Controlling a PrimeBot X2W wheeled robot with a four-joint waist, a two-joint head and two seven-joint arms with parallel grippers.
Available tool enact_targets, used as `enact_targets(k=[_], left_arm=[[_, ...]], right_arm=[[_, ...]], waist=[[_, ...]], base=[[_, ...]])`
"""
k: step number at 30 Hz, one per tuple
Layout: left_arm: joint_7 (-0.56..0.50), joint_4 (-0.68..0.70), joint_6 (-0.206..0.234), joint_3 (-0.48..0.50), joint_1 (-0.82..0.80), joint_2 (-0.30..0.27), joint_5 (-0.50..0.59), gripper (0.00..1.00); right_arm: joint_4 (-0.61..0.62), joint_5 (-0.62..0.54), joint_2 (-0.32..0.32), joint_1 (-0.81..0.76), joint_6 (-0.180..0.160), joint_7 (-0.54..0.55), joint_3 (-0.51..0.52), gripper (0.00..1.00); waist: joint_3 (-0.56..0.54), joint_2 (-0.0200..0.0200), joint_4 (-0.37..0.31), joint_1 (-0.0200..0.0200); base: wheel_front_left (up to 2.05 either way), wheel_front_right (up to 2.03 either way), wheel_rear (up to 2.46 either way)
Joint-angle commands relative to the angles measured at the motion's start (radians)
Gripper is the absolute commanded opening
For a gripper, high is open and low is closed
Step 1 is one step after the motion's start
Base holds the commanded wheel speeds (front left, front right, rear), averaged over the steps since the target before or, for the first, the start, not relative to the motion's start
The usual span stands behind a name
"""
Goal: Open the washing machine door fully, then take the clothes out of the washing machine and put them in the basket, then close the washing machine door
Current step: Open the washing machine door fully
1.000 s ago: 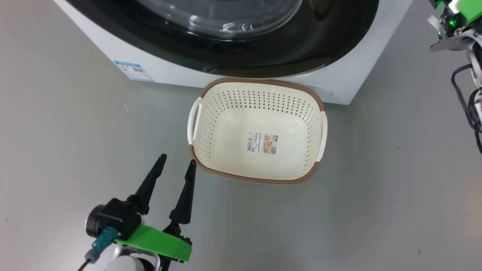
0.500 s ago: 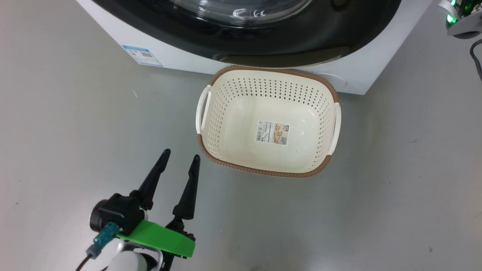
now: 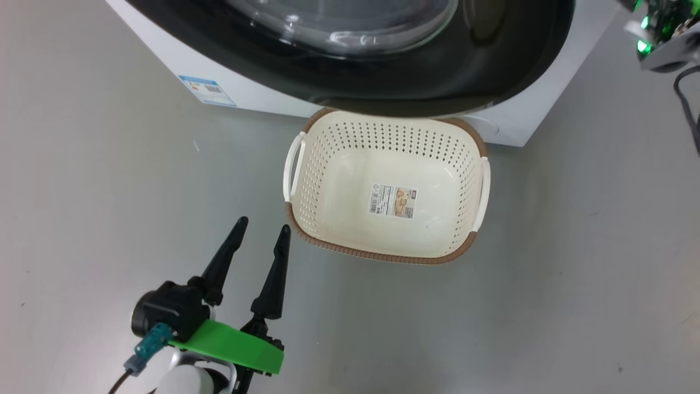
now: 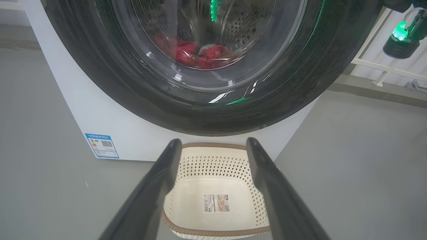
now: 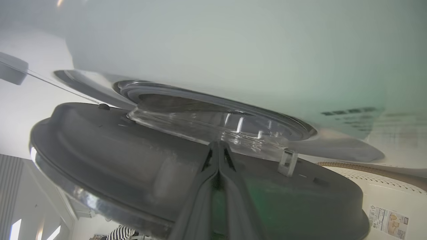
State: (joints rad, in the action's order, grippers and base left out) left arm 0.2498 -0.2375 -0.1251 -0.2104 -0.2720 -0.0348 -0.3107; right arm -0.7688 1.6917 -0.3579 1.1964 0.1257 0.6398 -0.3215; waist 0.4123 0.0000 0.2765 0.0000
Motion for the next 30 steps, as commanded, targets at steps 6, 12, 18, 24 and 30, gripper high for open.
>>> enact_targets(k=[6, 12, 18, 24, 30], left_arm=[[0.012, 0.017, -0.006, 0.029, 0.009, -0.015, 0.005, 1.00], [0.012, 0.013, -0.006, 0.026, 0.029, -0.015, 0.011, 1.00], [0.012, 0.010, -0.006, 0.027, 0.054, -0.015, 0.015, 1.00], [0.012, 0.009, -0.006, 0.026, 0.086, -0.015, 0.024, 1.00], [0.012, 0.013, -0.006, 0.031, 0.125, -0.015, 0.032, 1.00]], right_arm=[[0.085, 0.003, 0.040, -0.089, 0.005, 0.035, -0.023, 0.00], [0.137, 0.000, 0.051, -0.165, 0.005, 0.048, -0.031, 0.00], [0.186, 0.000, 0.061, -0.244, 0.005, 0.071, -0.040, 0.00], [0.244, -0.006, 0.075, -0.330, 0.005, 0.085, -0.049, 0.00], [0.312, -0.010, 0.099, -0.419, 0.005, 0.100, -0.061, 0.00]], waist=[[-0.044, 0.0000, -0.015, 0.0000], [-0.082, 0.0000, -0.017, 0.0000], [-0.127, 0.0000, -0.014, 0.0000], [-0.177, 0.0000, -0.003, 0.0000], [-0.223, 0.0000, 0.013, 0.0000]], base=[[0.00, 0.00, 0.00], [0.00, 0.00, 0.00], [0.00, 0.00, 0.00], [0.00, 0.00, 0.00], [0.00, 0.00, 0.00]])
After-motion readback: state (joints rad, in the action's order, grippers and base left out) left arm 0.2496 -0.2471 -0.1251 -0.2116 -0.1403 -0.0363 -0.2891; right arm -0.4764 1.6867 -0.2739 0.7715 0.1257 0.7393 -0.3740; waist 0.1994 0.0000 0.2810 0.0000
